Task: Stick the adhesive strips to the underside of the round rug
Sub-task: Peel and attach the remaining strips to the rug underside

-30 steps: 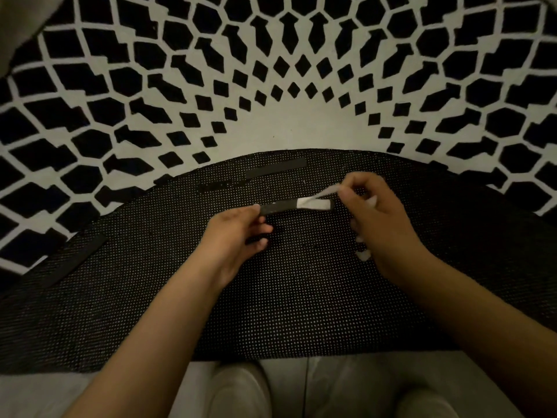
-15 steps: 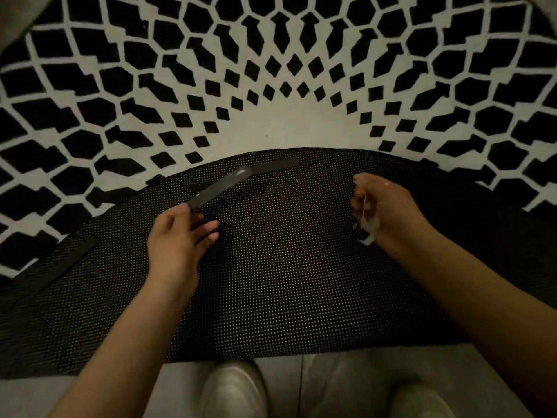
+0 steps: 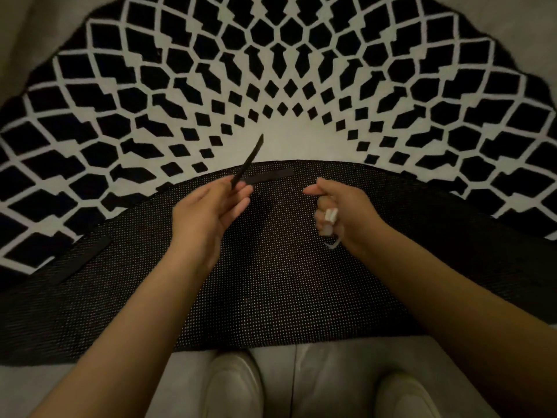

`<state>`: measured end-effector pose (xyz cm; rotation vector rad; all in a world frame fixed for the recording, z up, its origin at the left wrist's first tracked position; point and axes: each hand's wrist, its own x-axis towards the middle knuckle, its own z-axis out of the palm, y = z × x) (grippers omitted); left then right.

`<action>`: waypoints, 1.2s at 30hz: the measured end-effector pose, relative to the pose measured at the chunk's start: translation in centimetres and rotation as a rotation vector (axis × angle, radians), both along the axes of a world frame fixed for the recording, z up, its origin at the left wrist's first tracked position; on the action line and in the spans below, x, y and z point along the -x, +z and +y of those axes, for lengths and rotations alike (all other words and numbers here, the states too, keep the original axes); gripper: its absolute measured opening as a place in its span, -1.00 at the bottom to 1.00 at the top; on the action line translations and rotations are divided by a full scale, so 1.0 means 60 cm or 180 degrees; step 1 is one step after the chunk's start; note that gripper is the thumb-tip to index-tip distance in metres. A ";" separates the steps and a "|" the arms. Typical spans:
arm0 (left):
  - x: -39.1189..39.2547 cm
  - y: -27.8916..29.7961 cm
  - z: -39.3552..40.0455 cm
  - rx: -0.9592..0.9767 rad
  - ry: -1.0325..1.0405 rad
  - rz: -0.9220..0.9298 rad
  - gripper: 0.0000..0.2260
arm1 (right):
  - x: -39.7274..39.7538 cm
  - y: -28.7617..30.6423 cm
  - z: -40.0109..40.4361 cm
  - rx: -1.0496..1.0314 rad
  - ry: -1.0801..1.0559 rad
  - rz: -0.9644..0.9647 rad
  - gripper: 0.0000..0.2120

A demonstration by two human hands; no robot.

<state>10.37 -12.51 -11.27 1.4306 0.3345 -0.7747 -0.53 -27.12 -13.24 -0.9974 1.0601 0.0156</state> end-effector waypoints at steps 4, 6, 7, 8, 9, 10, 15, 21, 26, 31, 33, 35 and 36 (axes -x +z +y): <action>-0.010 0.080 -0.018 0.0223 -0.0125 -0.0190 -0.82 | 0.001 0.073 -0.005 -0.0316 -0.0209 -0.0341 -0.88; -0.004 0.130 -0.023 0.0247 -0.0182 -0.0378 -0.82 | 0.009 0.123 -0.002 -0.0184 -0.0196 -0.0341 -0.85; 0.000 0.153 -0.024 0.0223 -0.0245 -0.0481 -0.83 | 0.015 0.145 -0.001 -0.0004 -0.0196 -0.0315 -0.84; 0.007 0.186 -0.023 0.0201 -0.0345 -0.0624 -0.83 | 0.024 0.176 -0.001 0.0228 -0.0225 -0.0328 -0.85; 0.014 0.211 -0.023 0.0183 -0.0484 -0.0756 -0.84 | 0.031 0.200 -0.002 0.0419 -0.0270 -0.0357 -0.88; 0.022 0.244 -0.021 0.0171 -0.0614 -0.0873 -0.84 | 0.040 0.229 -0.003 0.0538 -0.0322 -0.0391 -0.90; 0.080 0.441 0.007 0.0552 -0.0647 -0.1127 -0.80 | 0.094 0.410 0.022 0.0140 -0.0494 -0.1026 -0.69; 0.192 0.634 0.060 0.1462 -0.0102 -0.1093 -0.79 | 0.177 0.614 0.083 -0.0037 -0.0669 -0.1828 -0.59; 0.326 0.749 0.102 0.2021 -0.0003 -0.1109 -0.74 | 0.290 0.761 0.149 0.0088 -0.0904 -0.2233 -0.63; 0.455 0.800 0.104 0.2101 -0.0496 -0.1155 -0.75 | 0.435 0.832 0.179 0.0663 -0.1049 -0.2453 -0.59; 0.508 0.815 0.093 0.2056 -0.0790 -0.1185 -0.73 | 0.500 0.853 0.177 0.0678 -0.1225 -0.2614 -0.54; 0.558 0.826 0.079 0.2025 -0.1087 -0.1249 -0.72 | 0.562 0.869 0.171 0.0693 -0.1298 -0.2692 -0.50; 0.583 0.831 0.072 0.2014 -0.1227 -0.1293 -0.72 | 0.594 0.876 0.168 0.0723 -0.1315 -0.2684 -0.49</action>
